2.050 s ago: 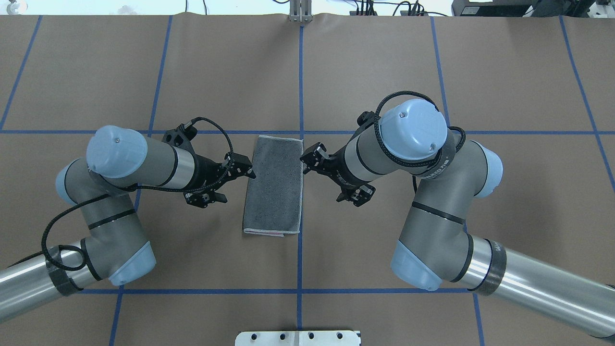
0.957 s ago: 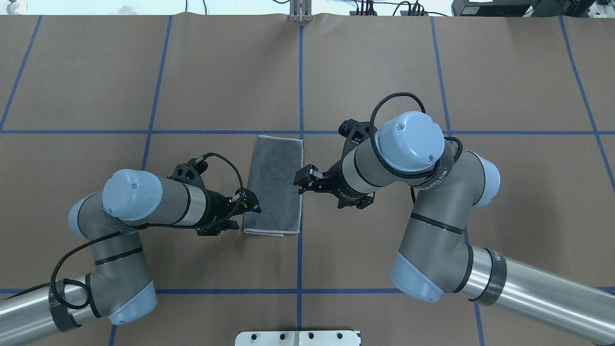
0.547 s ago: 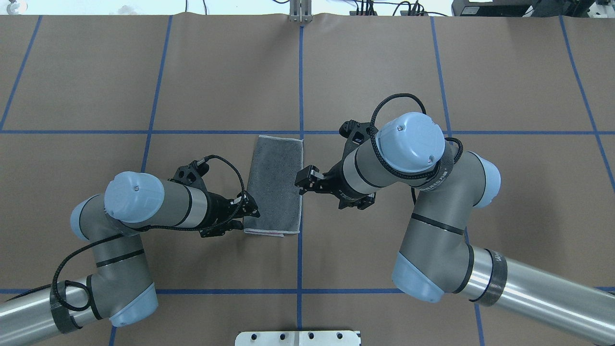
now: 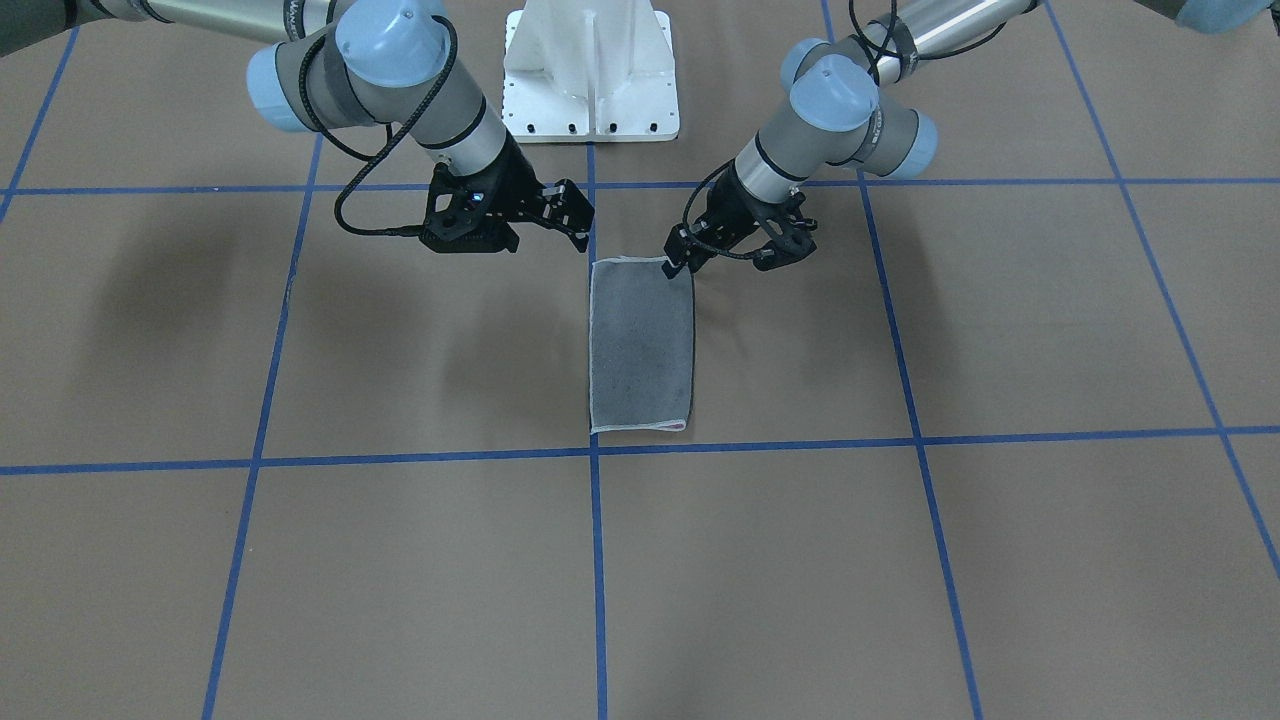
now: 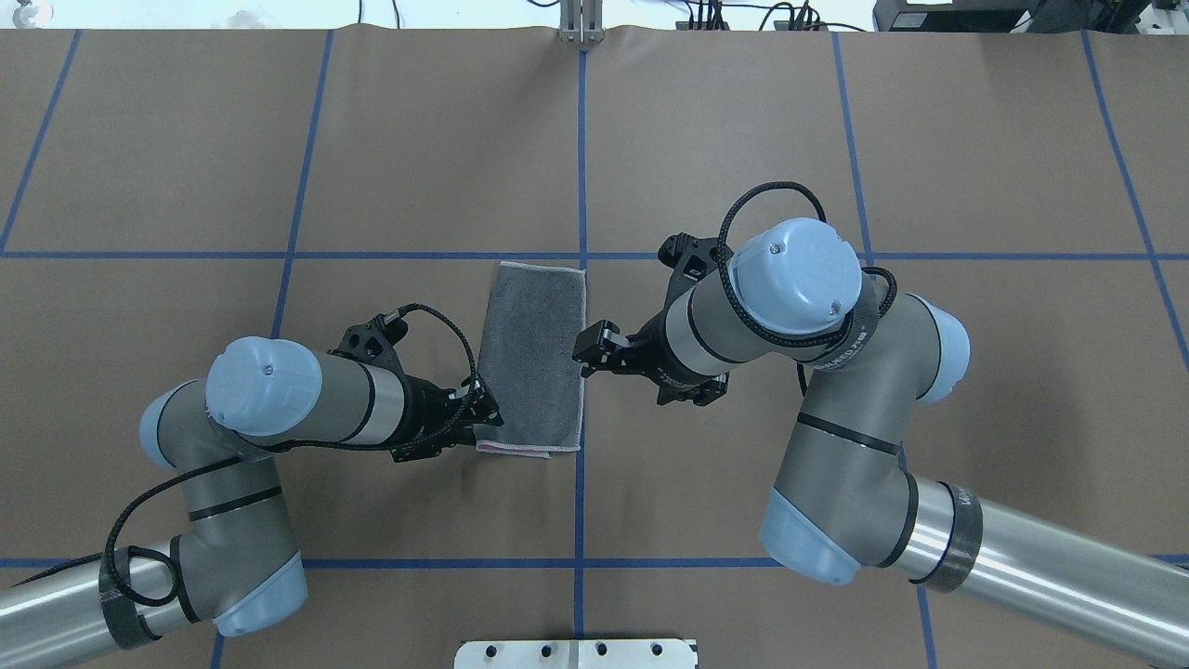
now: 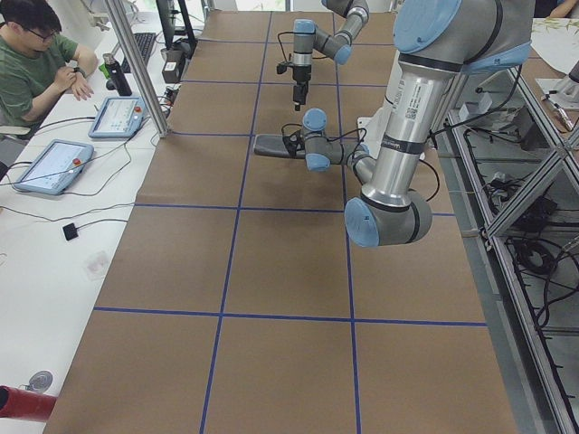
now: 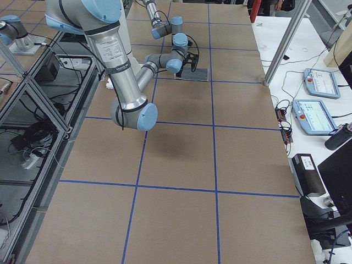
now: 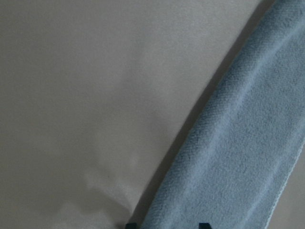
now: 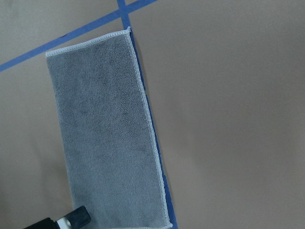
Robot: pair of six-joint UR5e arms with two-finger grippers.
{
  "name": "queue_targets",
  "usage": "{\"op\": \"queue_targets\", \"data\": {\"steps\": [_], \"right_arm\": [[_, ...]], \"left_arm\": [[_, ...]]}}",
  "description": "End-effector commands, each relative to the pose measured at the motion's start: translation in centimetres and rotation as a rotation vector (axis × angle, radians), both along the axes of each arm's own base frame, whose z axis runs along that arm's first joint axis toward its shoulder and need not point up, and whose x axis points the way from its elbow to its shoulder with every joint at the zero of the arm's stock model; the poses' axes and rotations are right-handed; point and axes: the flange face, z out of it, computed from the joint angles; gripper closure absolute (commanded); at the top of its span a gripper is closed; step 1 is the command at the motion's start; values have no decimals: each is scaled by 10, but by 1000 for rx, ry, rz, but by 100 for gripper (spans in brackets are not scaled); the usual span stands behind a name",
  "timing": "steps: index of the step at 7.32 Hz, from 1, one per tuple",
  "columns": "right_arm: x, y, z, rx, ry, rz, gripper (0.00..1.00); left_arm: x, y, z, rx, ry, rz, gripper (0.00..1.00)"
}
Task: Fold towel twice with both arms
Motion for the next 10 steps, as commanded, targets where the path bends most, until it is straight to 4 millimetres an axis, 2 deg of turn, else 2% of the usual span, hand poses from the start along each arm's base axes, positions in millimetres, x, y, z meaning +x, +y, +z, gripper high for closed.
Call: {"op": "queue_targets", "data": {"steps": [1, 2, 3, 7, 9, 10], "right_arm": [[-1, 1, 1, -1, 3, -1, 0], [-2, 2, 2, -2, 4, -2, 0], [-3, 3, 1, -1, 3, -3, 0], [-25, 28, 0, 3, 7, -32, 0], [-49, 43, 1, 40, 30, 3, 1], [-60, 42, 8, 18, -47, 26, 1]], "left_arm": [[-1, 0, -1, 2, 2, -4, 73], [-2, 0, 0, 2, 1, -4, 94], [-3, 1, 3, 2, -2, 2, 100], [-5, 2, -1, 3, 5, 9, 100], [-5, 2, -1, 3, 5, 9, 100], [-5, 2, -1, 4, 6, 9, 100]]}}
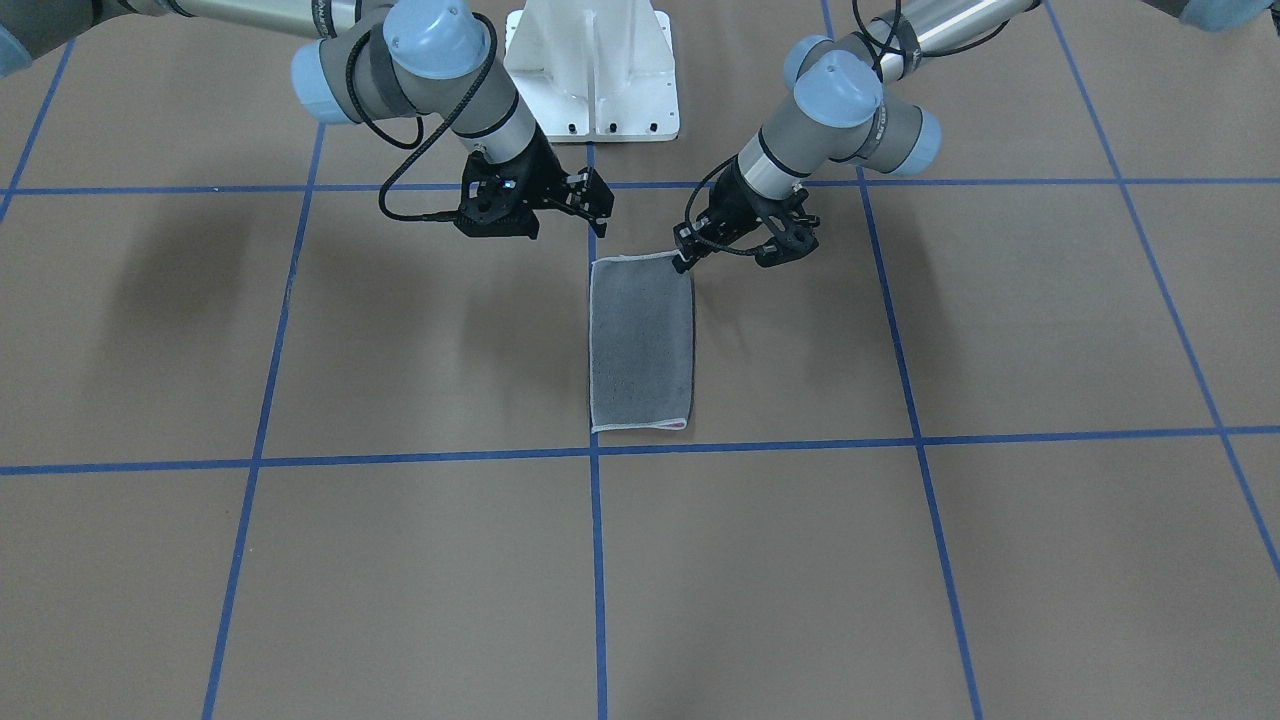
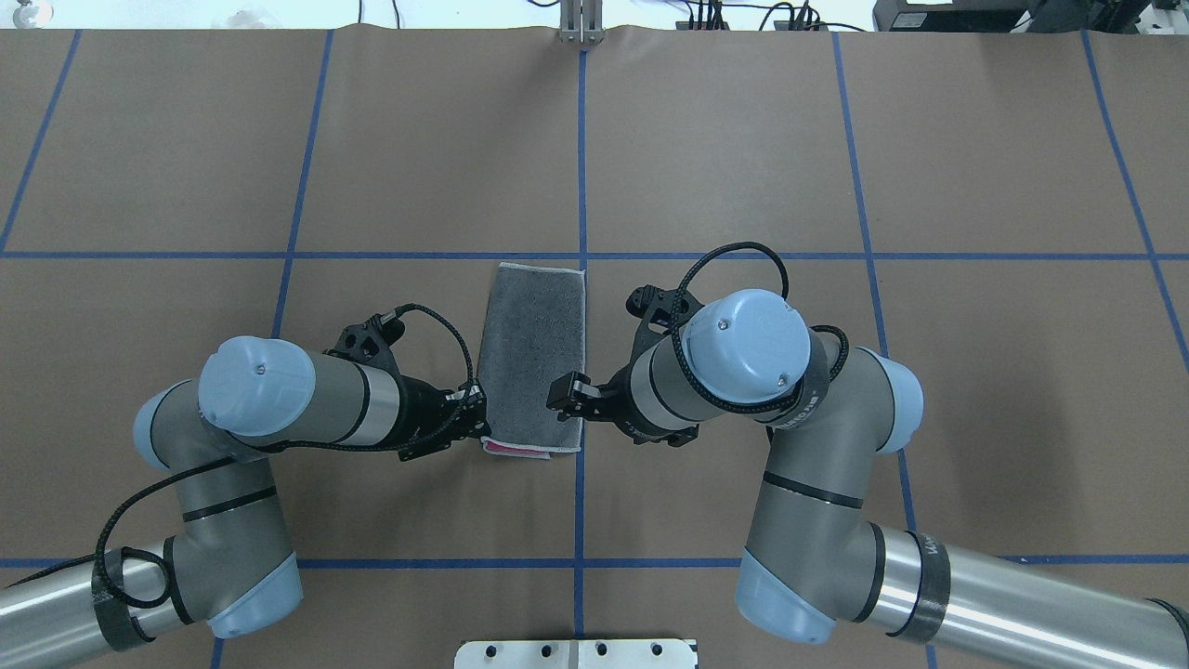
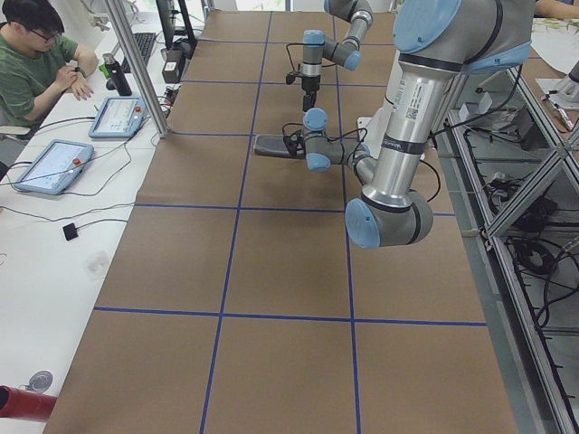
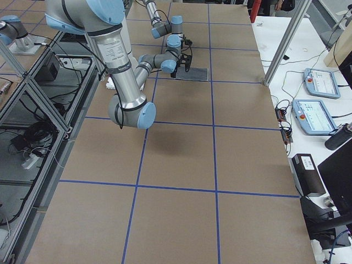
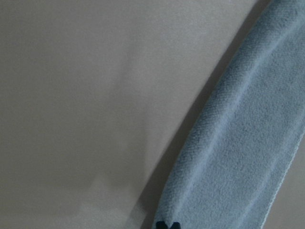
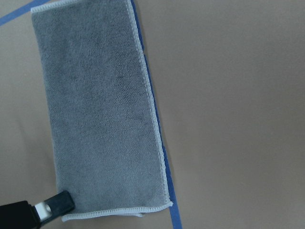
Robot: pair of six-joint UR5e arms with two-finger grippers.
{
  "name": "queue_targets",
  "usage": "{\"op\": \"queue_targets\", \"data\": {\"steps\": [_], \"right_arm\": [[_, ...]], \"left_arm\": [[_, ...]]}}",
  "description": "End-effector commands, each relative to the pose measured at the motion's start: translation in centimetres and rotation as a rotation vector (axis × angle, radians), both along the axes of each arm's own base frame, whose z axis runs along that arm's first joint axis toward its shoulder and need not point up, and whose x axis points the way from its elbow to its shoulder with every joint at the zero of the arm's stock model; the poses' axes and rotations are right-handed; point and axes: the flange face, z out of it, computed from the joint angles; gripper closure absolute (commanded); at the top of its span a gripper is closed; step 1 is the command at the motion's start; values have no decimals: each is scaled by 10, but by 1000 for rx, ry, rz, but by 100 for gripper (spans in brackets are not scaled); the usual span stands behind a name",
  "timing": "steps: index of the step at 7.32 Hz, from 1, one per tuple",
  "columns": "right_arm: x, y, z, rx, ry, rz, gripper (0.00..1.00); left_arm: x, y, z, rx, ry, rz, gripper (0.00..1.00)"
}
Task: Fold towel twice with both arms
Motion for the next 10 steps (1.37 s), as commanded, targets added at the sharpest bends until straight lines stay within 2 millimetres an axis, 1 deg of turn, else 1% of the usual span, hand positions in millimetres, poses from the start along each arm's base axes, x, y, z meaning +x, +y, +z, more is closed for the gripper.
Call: {"op": "queue_targets", "data": {"steps": [1, 2, 4, 5, 6, 7, 8, 9, 10], "right_arm": [[-29, -3, 14, -60, -150, 61, 1], [-32, -4, 14, -100, -186, 80, 1], [-33, -5, 15, -103, -185, 88, 1], [-38, -8, 18, -103, -176, 95, 1], [-51, -13, 19, -110, -163, 98, 1], [-52, -13, 18, -114, -165, 99, 1], [-57, -12, 24, -125, -152, 98, 1], [-60, -12, 26, -128, -146, 98, 1], [-62, -13, 22, -128, -150, 98, 1]], "left_arm": [[0, 0, 0, 0, -1, 0, 100], [0, 0, 2, -2, -3, 0, 100], [0, 0, 2, -2, -3, 0, 100], [0, 0, 2, -2, -3, 0, 100], [0, 0, 1, -1, -2, 0, 100], [0, 0, 2, -2, -3, 0, 100], [0, 0, 1, -1, -2, 0, 100], [0, 0, 1, -1, -2, 0, 100], [0, 0, 2, -2, -3, 0, 100]]}}
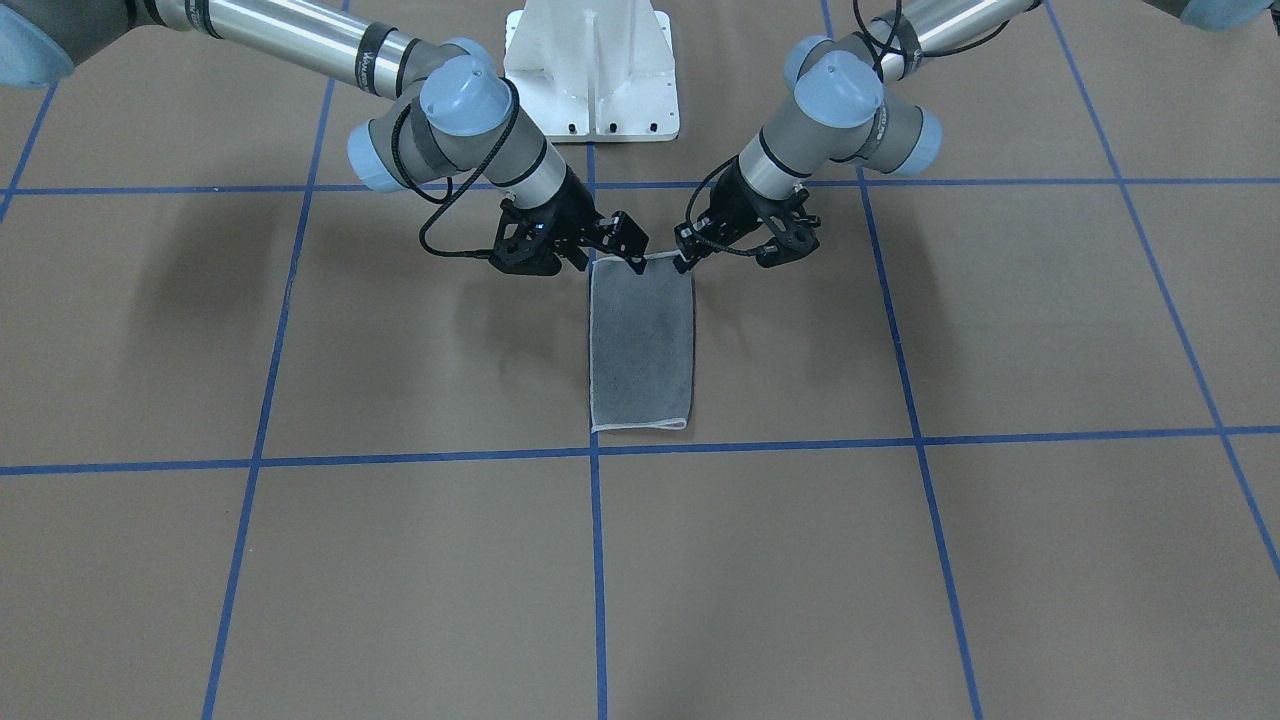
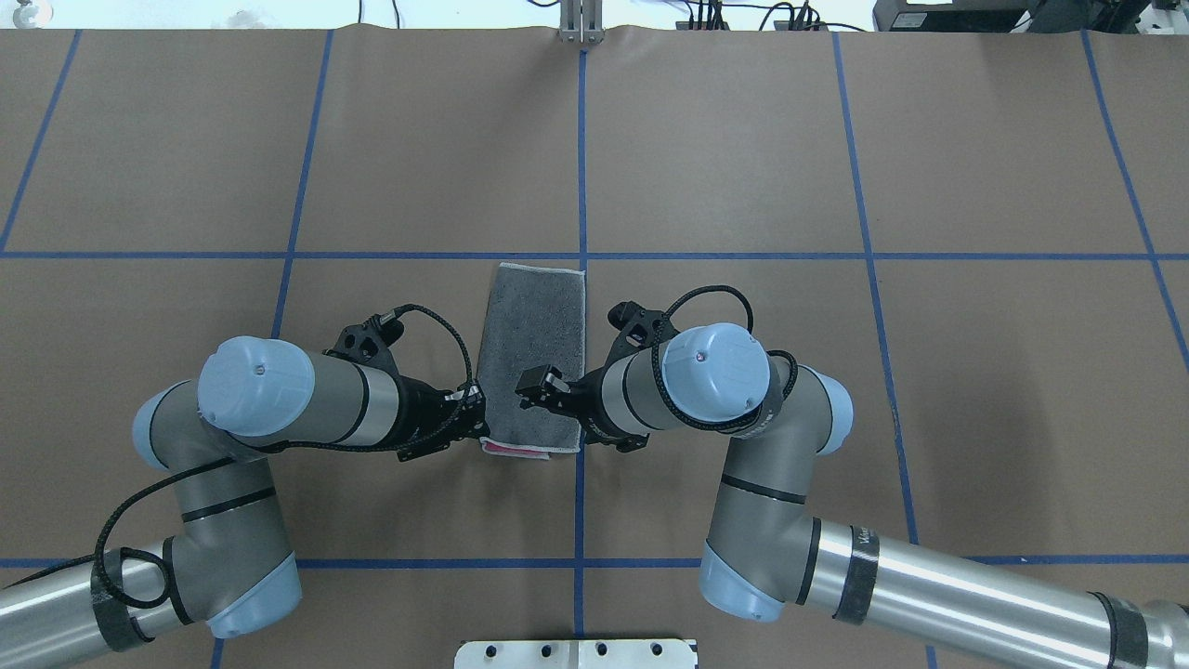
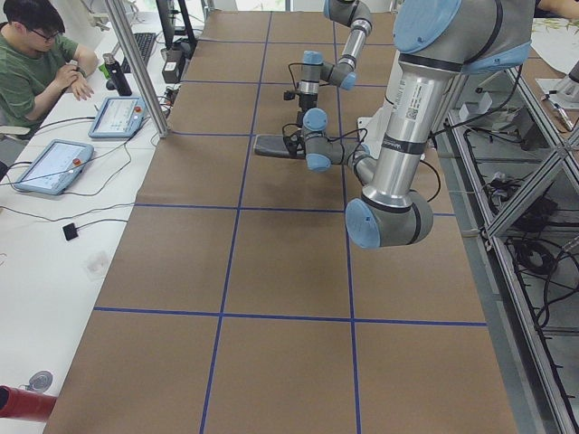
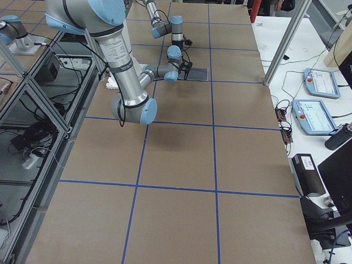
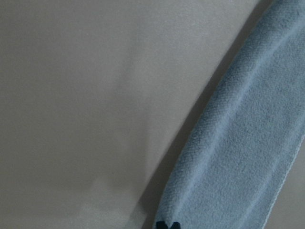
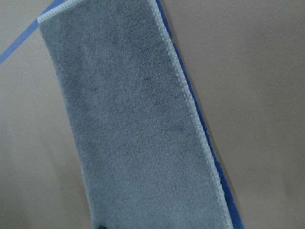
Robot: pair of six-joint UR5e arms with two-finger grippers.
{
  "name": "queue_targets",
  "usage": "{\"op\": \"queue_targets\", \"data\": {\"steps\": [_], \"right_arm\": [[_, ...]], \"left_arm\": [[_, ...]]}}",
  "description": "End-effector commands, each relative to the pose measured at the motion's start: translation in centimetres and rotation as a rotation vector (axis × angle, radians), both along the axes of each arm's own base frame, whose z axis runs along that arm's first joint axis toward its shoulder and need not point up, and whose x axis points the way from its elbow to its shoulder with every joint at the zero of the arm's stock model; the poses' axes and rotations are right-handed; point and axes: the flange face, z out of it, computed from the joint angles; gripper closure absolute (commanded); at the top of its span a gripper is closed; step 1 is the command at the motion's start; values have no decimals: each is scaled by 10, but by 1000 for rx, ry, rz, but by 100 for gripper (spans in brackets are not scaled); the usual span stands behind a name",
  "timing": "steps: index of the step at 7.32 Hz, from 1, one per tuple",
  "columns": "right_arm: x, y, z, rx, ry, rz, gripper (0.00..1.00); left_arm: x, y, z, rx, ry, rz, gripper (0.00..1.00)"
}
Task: Fold towel twice with both arms
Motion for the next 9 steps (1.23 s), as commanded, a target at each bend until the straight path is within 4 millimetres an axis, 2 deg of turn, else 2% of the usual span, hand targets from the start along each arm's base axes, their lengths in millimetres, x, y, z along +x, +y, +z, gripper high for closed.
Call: {"op": "queue_targets", "data": {"steps": [1, 3, 9], "right_arm": [[-5, 0, -1, -4, 3, -2, 1], [-9, 5, -3, -7, 1, -11, 1], [-13, 13, 6, -13, 14, -23, 0]], "left_arm": [[0, 0, 1, 0, -1, 0, 100], [0, 0, 1, 0, -1, 0, 100], [0, 0, 1, -1, -2, 0, 100]]}}
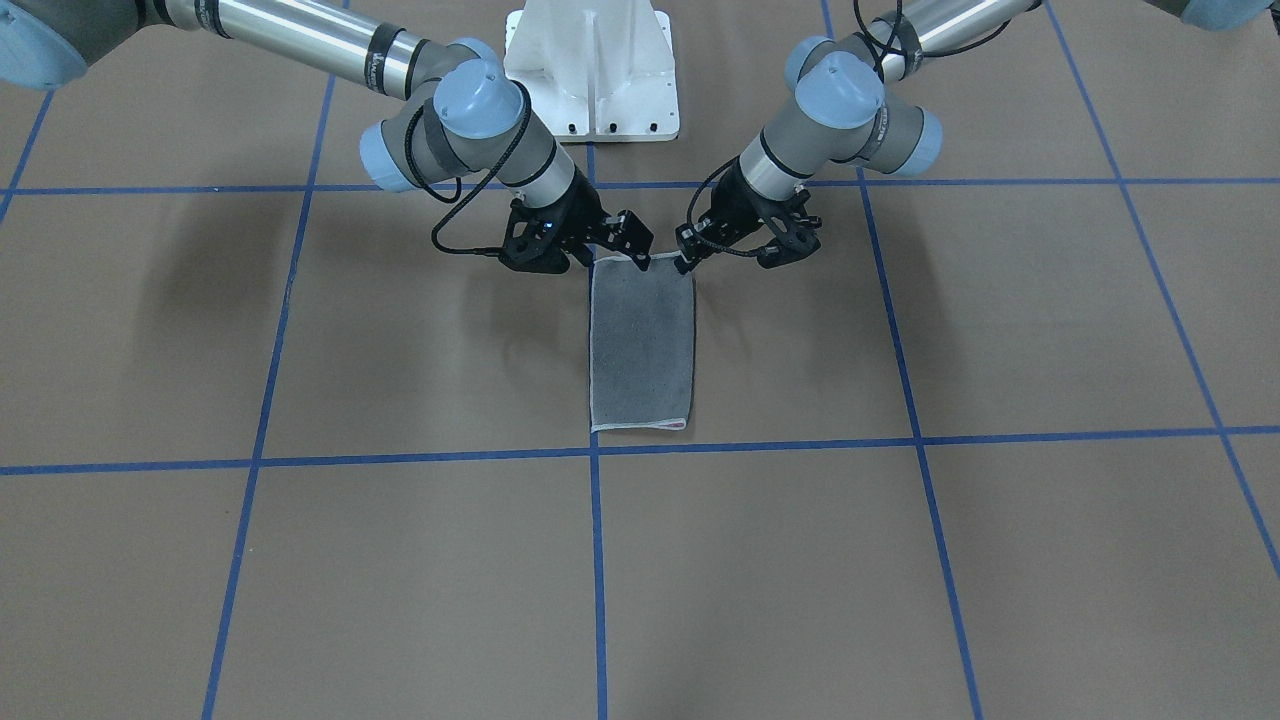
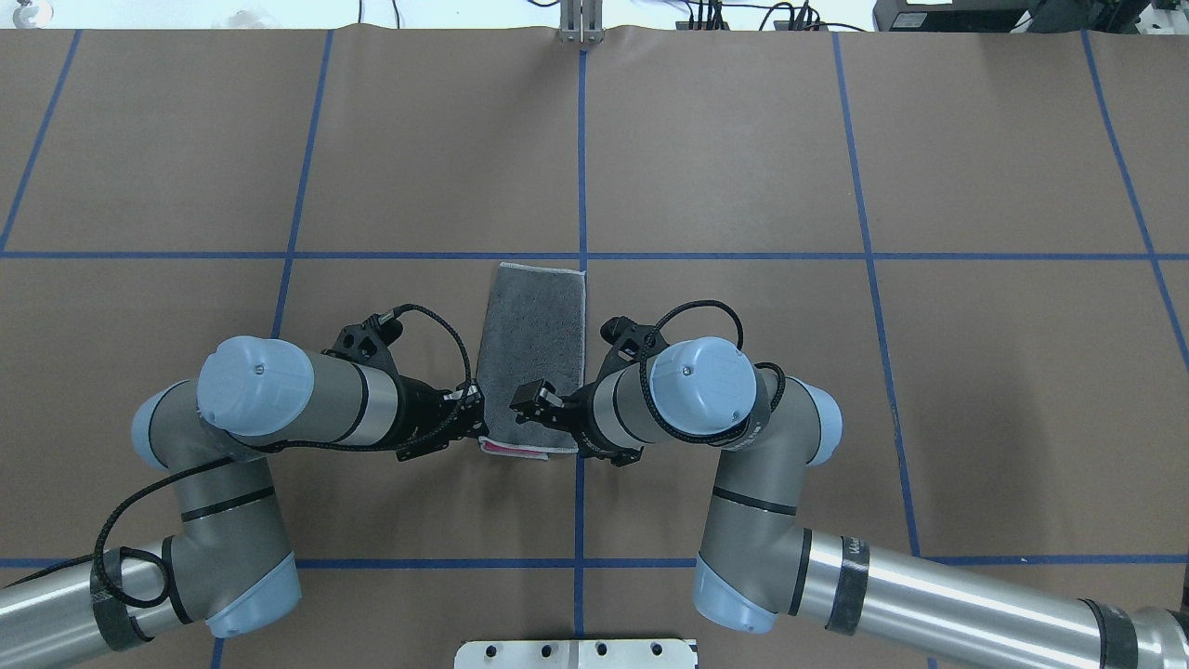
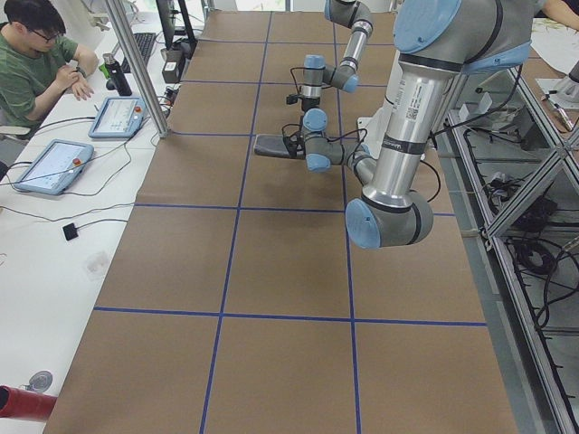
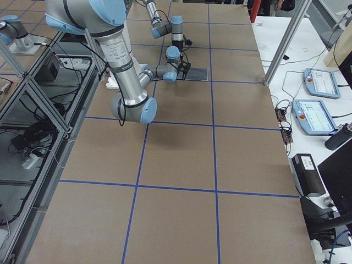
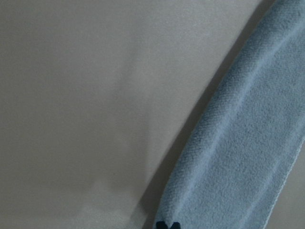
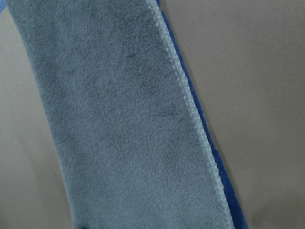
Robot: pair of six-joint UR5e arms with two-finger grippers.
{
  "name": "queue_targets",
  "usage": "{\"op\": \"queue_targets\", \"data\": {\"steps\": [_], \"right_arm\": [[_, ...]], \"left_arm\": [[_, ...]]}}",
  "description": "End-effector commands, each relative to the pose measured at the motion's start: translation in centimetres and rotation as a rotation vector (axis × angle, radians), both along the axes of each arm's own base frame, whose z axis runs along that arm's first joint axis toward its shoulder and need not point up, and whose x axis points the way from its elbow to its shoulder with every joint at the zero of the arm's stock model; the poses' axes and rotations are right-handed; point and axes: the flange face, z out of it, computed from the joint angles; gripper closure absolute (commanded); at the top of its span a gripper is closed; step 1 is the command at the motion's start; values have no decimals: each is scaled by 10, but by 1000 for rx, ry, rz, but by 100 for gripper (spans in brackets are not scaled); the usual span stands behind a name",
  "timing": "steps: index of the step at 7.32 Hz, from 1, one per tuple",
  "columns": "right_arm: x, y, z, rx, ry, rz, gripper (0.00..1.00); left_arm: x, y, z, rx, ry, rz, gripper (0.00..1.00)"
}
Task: Fold towel twice with both arms
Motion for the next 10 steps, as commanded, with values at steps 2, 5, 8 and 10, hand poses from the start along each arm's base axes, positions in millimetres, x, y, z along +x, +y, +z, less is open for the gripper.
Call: {"op": "queue_targets", "data": {"steps": [2, 5, 8, 10], "right_arm": [[-3, 2, 4, -2, 8, -5, 2], [-7, 4, 1, -29, 4, 0, 50], [-7, 4, 0, -27, 2, 1, 90], [-6, 4, -4, -25, -6, 1, 100]], "left_arm": [[1, 0, 1, -1, -1, 1, 100], [1, 0, 2, -1, -3, 1, 100], [1, 0, 2, -2, -4, 1, 100], [2, 0, 3, -1, -6, 0, 100]]}}
